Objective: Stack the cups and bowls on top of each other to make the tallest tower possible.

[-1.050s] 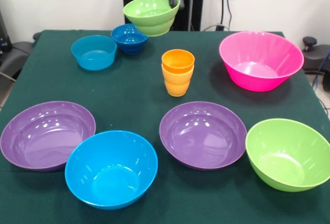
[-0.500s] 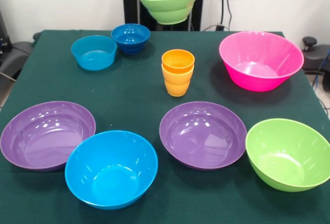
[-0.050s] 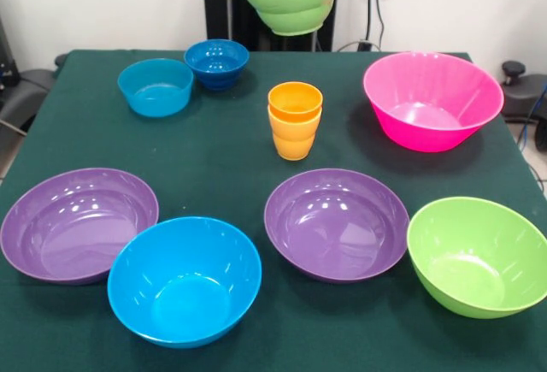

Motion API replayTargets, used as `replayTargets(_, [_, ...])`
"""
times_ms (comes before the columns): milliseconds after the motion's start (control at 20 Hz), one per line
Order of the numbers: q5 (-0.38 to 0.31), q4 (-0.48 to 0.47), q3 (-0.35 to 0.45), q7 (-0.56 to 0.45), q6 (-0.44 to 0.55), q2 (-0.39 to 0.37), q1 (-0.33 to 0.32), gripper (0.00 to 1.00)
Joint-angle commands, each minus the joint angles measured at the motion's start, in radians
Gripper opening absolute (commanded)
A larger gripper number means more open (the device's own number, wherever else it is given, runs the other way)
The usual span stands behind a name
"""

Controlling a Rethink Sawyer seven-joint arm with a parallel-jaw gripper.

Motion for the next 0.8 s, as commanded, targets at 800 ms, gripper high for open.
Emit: replayTargets(800, [0.069,-0.096,0.087,0.165,0.167,0.119,0.033,0.00])
